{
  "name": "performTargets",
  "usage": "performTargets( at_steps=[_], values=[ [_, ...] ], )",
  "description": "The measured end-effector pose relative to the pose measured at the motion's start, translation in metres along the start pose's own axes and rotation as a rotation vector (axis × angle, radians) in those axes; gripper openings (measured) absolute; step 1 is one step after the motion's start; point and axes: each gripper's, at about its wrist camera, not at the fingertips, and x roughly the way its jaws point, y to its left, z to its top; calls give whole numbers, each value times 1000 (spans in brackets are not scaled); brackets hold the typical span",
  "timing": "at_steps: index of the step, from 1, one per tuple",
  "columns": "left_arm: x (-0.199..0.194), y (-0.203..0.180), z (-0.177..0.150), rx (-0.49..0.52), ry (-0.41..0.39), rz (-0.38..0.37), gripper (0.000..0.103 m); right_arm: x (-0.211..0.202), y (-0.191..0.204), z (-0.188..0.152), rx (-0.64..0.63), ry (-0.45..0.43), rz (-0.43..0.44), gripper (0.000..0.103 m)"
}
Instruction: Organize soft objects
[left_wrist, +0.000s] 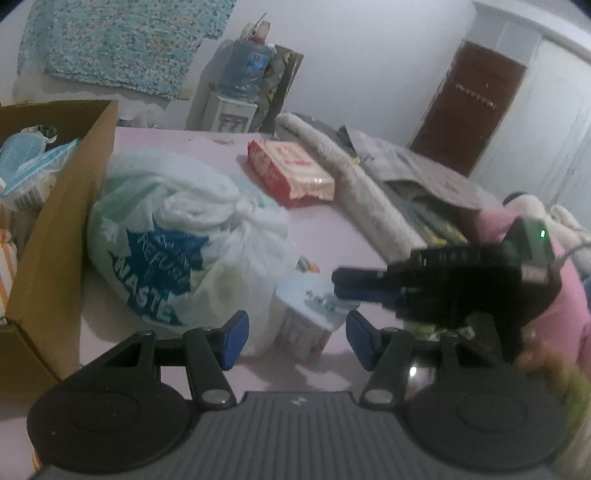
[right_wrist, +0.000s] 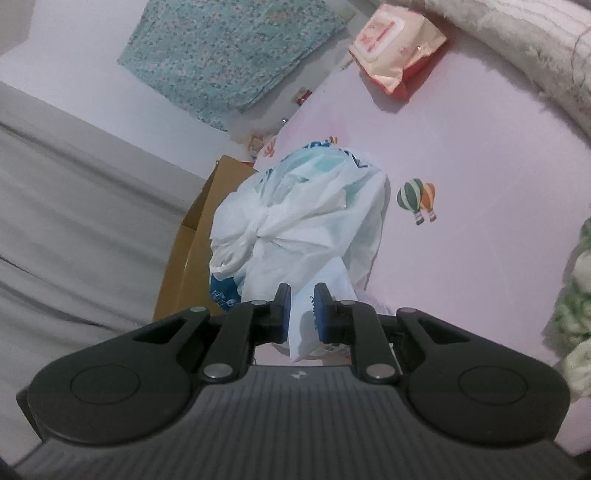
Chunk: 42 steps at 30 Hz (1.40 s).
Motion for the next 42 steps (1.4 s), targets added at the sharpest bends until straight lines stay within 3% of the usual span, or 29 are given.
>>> performTargets(
  at_steps=[5, 7, 10, 18, 20, 22, 26, 34, 38, 42],
  values=[
    [6, 1, -1, -4, 25, -30, 59, -7, -2, 7, 46, -42, 13, 21],
    [12, -2, 0, 3, 29, -41, 59, -13, -1, 11, 30, -67, -11, 34],
    [29, -12, -1, 60, 54, -37, 59, -13, -2, 16, 16, -77, -56, 45],
    [71, -47, -10, 303, 85, 121, 59, 29, -14, 20, 1, 57, -107, 46],
    [78, -49, -11, 321, 86, 146, 54, 34, -13, 19, -10, 76, -98, 45],
    [82, -47, -9, 311, 90, 140, 51, 38, -11, 18, -18, 91, -86, 34],
    [85, -46, -8, 293, 86, 130, 47, 37, -4, 15, -60, 85, -95, 32],
    [56, -55, -2, 274, 48, 97, 47, 10, 22, 10, -75, 63, -77, 30],
    [20, -60, 12, 269, -23, 102, 47, -6, 66, 12, -153, 45, -37, 30],
    [-32, -50, 30, 258, -124, 166, 47, 1, 122, 16, -256, 59, 55, 30]
  ],
)
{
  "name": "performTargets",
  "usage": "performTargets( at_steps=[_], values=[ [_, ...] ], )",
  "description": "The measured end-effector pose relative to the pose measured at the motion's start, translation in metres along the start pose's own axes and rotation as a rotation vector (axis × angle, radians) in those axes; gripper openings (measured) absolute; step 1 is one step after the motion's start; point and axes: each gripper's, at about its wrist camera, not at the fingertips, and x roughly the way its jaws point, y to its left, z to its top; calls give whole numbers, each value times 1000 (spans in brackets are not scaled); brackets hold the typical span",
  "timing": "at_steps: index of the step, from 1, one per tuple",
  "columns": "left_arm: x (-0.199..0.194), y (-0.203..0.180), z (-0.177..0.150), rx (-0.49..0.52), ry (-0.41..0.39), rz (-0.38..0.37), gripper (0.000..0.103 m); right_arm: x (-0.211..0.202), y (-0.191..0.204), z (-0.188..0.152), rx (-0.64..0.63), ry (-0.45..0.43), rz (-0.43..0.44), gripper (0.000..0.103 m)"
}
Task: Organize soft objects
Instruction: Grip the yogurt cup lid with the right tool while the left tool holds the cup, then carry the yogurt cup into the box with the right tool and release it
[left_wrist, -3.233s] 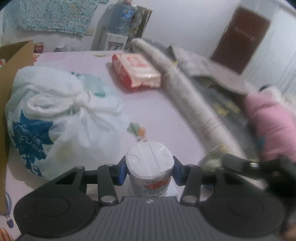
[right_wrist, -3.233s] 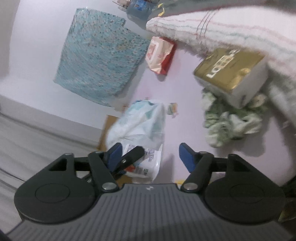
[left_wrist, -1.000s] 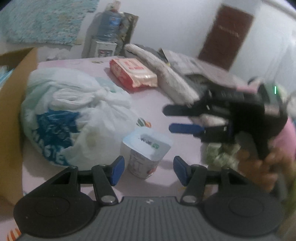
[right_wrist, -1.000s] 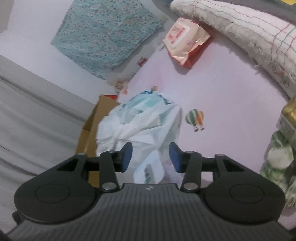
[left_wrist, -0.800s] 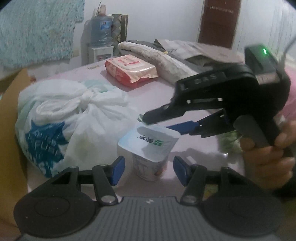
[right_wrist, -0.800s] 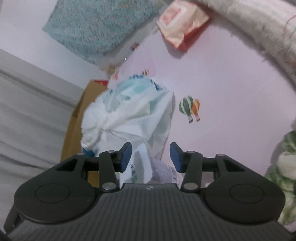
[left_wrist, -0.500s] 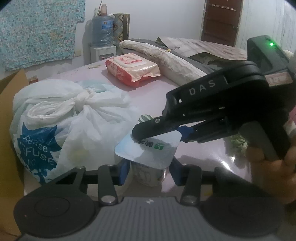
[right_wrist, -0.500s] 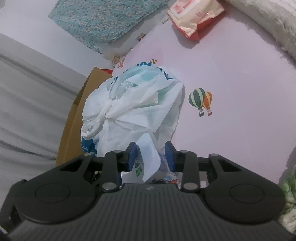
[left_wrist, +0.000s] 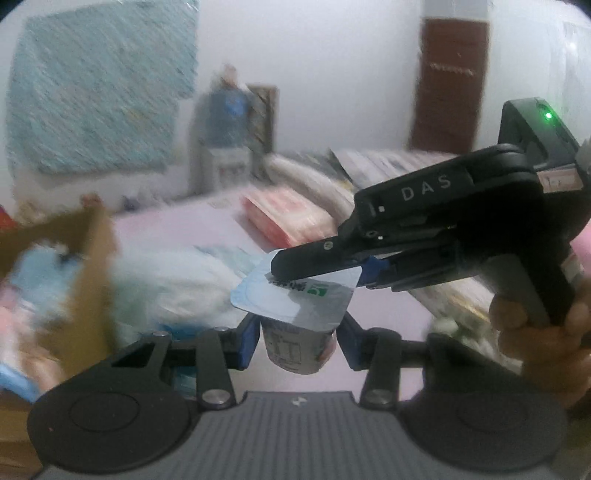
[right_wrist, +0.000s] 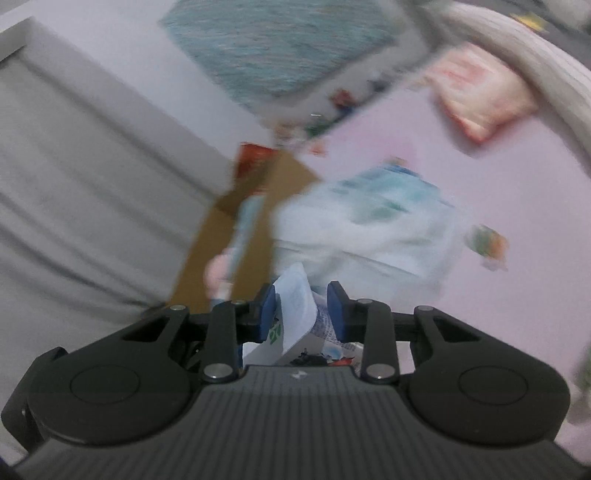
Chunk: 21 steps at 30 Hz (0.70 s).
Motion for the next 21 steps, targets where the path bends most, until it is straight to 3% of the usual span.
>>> performTargets(
  at_steps=[6, 10, 16, 21],
  values=[
    [-58, 72, 15, -119, -37, 171, 47, 78, 84, 26, -137, 127, 155, 30],
    [-78, 128, 11, -187, 12, 314, 47, 165, 125, 34, -151, 291, 236, 30],
    [-69, 215, -9, -323, 142, 421, 47, 291, 156, 23, -107, 511, 236, 30],
    [-48, 259, -26, -386, 240, 465, 47, 355, 161, 7, -92, 613, 192, 32]
  ],
)
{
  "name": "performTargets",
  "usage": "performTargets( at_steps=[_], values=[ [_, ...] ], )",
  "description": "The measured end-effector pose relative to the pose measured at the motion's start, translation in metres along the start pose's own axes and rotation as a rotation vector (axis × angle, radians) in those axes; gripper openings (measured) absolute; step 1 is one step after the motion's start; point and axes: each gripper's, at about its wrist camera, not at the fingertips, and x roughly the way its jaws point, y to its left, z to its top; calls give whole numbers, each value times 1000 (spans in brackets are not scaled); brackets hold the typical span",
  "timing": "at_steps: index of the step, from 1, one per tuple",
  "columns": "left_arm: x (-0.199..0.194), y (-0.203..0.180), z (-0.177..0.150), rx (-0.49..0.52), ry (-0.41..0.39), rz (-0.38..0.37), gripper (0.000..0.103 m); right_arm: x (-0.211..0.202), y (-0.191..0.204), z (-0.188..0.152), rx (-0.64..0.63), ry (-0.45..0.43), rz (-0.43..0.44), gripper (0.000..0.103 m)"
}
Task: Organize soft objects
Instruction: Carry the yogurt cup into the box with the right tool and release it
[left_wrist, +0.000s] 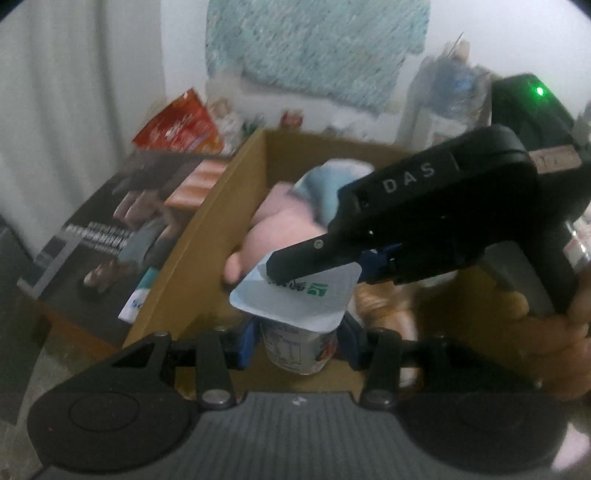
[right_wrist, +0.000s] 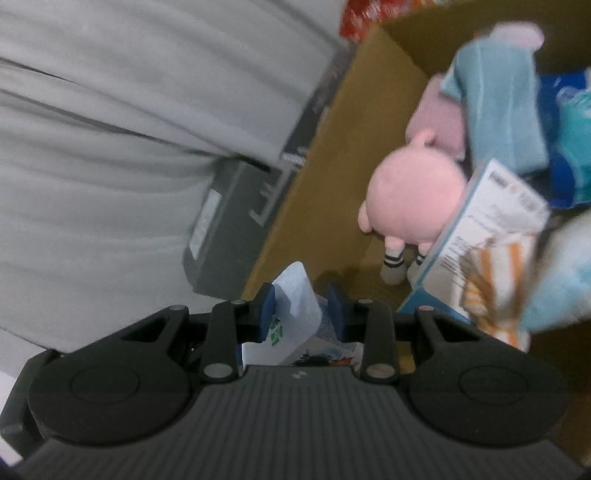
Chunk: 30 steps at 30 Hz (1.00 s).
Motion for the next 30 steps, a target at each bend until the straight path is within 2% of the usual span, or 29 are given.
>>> performTargets(
  at_steps=[3, 7, 11, 15, 16, 19, 26, 30],
  values=[
    [10, 16, -4, -8, 47, 2, 48, 15, -3, 2, 8, 36, -19, 33],
    [18, 17, -7, 21, 70, 29, 49, 26, -10, 1, 36, 67, -18, 34],
    [26, 21, -11, 27, 93, 49, 61, 41, -18, -3, 55, 106, -41, 35],
    [28, 25, -16, 24, 113, 56, 64, 44, -22, -8, 67, 116, -60, 35],
    [27, 25, -16, 31, 105, 56, 64, 42, -22, -8, 71, 116, -55, 35],
    [24, 25, -16, 36, 63, 50, 74, 36, -18, -8, 72, 104, -26, 35],
    [15, 25, -16, 18, 18, 36, 74, 23, -9, -10, 59, 65, -24, 36],
    [-10, 20, -18, 10, -62, 35, 79, -7, -4, -14, 66, -3, 18, 40]
  ],
)
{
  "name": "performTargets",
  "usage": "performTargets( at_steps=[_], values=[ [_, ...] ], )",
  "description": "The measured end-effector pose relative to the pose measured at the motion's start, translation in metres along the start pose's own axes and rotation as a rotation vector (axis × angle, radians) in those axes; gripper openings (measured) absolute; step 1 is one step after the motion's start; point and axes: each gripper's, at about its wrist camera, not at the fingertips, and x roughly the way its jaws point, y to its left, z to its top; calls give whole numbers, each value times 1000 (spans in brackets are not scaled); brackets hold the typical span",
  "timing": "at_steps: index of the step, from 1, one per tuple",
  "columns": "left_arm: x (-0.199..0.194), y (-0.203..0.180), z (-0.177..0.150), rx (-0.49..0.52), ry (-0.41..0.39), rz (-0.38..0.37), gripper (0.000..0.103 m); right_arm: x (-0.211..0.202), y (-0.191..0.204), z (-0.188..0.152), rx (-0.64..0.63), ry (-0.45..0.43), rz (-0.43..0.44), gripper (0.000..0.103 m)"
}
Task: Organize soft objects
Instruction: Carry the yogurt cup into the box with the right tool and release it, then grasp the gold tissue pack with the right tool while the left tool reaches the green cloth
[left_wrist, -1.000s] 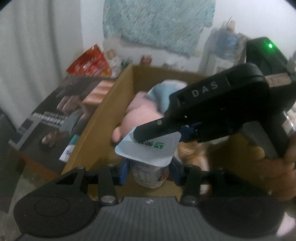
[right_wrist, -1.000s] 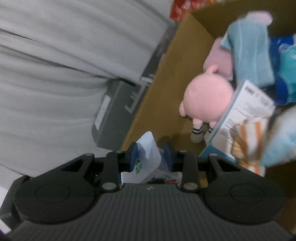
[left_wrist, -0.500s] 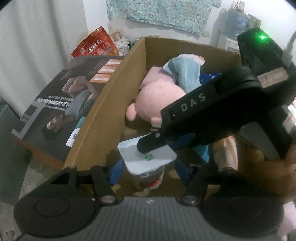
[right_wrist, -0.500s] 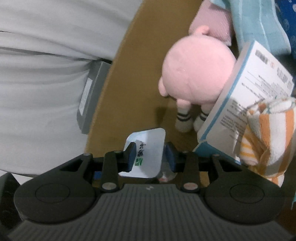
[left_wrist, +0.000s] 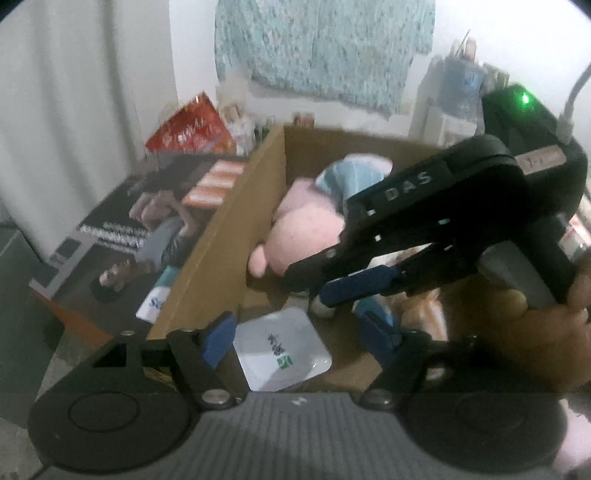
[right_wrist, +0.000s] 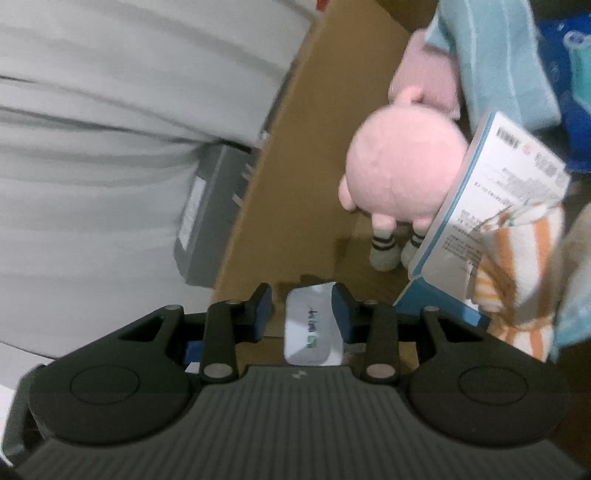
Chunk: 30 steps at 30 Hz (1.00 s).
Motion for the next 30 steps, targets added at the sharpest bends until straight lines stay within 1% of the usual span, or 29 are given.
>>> performTargets(
  at_steps=[1, 3, 4, 6, 8, 11, 13, 15, 18, 21, 24, 26, 27, 28, 30],
  values=[
    [-7, -2, 0, -1, -25, 0, 81, -5, 1, -1, -3, -17, 13, 42],
    [-26, -9, 0, 5, -88, 2, 88, -30, 7, -6, -13, -61, 47, 45],
    [-35, -13, -1, 13, -117, -1, 89, -44, 9, -10, -21, -86, 64, 47],
    [-54, -25, -4, 37, -175, -20, 93, -77, 8, -22, -29, -139, 100, 53],
    [-70, -39, -6, 60, -211, -49, 95, -112, 4, -39, -25, -204, 136, 56],
    [-92, -67, -14, 99, -270, -116, 99, -163, -10, -75, -5, -313, 165, 62],
    [-101, -88, -21, 117, -295, -183, 100, -195, -25, -106, 16, -386, 172, 70],
    [-106, -113, -29, 160, -303, -260, 100, -228, -44, -141, 46, -448, 158, 72],
    [-104, -155, -42, 231, -296, -366, 100, -264, -76, -197, 115, -545, 126, 72],
    [-96, -201, -56, 307, -241, -462, 100, -306, -104, -249, 186, -653, 61, 73],
    [-88, -244, -70, 374, -194, -548, 100, -349, -125, -305, 249, -771, -61, 73],
    [-83, -269, -79, 425, -163, -592, 100, -375, -134, -337, 276, -834, -146, 73],
    [-79, -281, -83, 448, -153, -613, 100, -389, -139, -352, 288, -863, -197, 73],
    [-76, -294, -88, 474, -144, -632, 100, -403, -140, -367, 292, -894, -268, 73],
    [-69, -320, -97, 536, -124, -666, 100, -419, -140, -382, 279, -923, -399, 73]
  ],
)
